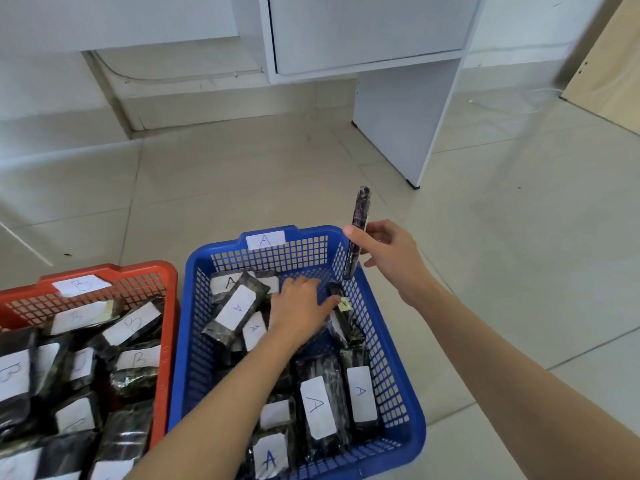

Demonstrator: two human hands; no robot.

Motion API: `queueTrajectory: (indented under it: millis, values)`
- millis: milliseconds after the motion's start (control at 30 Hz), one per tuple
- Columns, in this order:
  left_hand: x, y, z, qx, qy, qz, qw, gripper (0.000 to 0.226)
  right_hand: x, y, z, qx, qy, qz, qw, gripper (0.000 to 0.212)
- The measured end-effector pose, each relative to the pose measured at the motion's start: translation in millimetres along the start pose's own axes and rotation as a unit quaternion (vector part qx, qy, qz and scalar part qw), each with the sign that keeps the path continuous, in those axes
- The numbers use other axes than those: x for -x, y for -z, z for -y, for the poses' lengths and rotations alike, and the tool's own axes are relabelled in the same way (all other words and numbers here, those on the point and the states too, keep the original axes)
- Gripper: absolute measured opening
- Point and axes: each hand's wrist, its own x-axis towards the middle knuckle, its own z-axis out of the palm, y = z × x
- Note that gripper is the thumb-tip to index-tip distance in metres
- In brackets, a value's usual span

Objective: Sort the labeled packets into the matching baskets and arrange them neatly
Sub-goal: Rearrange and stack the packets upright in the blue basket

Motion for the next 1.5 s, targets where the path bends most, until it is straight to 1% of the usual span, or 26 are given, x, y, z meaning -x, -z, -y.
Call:
queueTrajectory:
  millis: [67,133,200,267,333,367,400,433,500,567,667,767,800,867,900,967,1000,1067,1100,1133,1233,1300,1367,1433,1500]
  values:
    - [-10,-13,-11,0.062,0.045,0.046,0.996,0.057,3,6,-3,0.002,-0.002,0.005,1.0,0.041]
    - [-17,-23,-16,0.133,0.09,0.051,0.986,0.058,5,11,-6,0.006,-0.004,0.007,1.0,0.04]
    - [-19,-26,-18,0.233,0.13,0.034,0.963,0.052,5,16,-8,0.006,-0.006,0.006,1.0,0.041]
    - [-17,-23,-20,0.338,0.139,0.009,0.931,0.047,3,19,-10,-0.004,-0.012,-0.001,1.0,0.044]
    - [-14,-10,-18,0.412,0.14,-0.051,0.899,0.041,1,20,-10,-0.016,-0.017,-0.008,1.0,0.048]
    - [-11,2,-14,0.422,0.14,-0.092,0.891,0.037,1,19,-9,-0.022,-0.018,-0.012,1.0,0.049]
    - [-9,14,-8,0.417,0.138,-0.133,0.889,0.034,0,17,-8,-0.029,-0.019,-0.018,0.999,0.051]
    - [-6,28,0,0.395,0.13,-0.168,0.894,0.033,-1,15,-7,-0.036,-0.02,-0.023,0.999,0.052]
    - [5,50,22,0.326,0.11,-0.199,0.917,0.036,-1,7,-4,-0.047,-0.019,-0.027,0.998,0.053]
    - [18,60,44,0.26,0.098,-0.183,0.943,0.044,0,-6,-1,-0.03,-0.016,-0.018,0.999,0.054]
    - [35,55,69,0.143,0.086,-0.156,0.973,0.045,4,-26,0,0.037,-0.007,0.011,0.999,0.057]
    - [39,46,74,0.058,0.106,-0.17,0.978,0.049,11,-34,-1,0.077,-0.008,0.027,0.997,0.06]
    - [39,44,68,0.017,0.094,-0.188,0.977,0.049,12,-32,0,0.076,-0.01,0.024,0.997,0.061]
    - [34,39,50,-0.032,0.028,-0.216,0.975,0.043,11,-25,1,0.063,-0.015,0.007,0.998,0.06]
    - [29,35,39,-0.037,-0.011,-0.205,0.978,0.04,10,-19,3,0.055,-0.018,-0.004,0.998,0.058]
    - [18,20,18,-0.023,-0.053,-0.126,0.99,0.04,8,-6,5,0.044,-0.022,-0.02,0.999,0.056]
    - [12,10,9,-0.015,-0.053,-0.074,0.996,0.044,7,0,4,0.045,-0.022,-0.025,0.998,0.054]
    - [-1,-8,-5,0.013,-0.014,0.02,1.0,0.054,7,10,2,0.052,-0.023,-0.027,0.998,0.05]
    - [-6,-15,-9,0.032,0.011,0.049,0.998,0.058,8,14,0,0.054,-0.025,-0.027,0.998,0.05]
    - [-10,-20,-12,0.042,0.03,0.061,0.997,0.06,9,18,-2,0.056,-0.026,-0.024,0.998,0.049]
    - [-21,-26,-13,0.063,0.057,0.045,0.995,0.05,10,24,-4,0.055,-0.028,-0.01,0.998,0.049]
    - [-24,-24,-10,0.132,0.078,0.035,0.987,0.042,9,24,-3,0.055,-0.024,-0.006,0.998,0.047]
    - [-24,-19,-5,0.198,0.079,0.02,0.977,0.036,9,20,-1,0.056,-0.021,-0.005,0.998,0.047]
    - [-21,-8,1,0.251,0.069,-0.022,0.965,0.032,9,12,2,0.052,-0.021,-0.003,0.998,0.05]
    - [-16,7,10,0.268,0.062,-0.065,0.959,0.029,8,1,6,0.052,-0.02,-0.007,0.998,0.054]
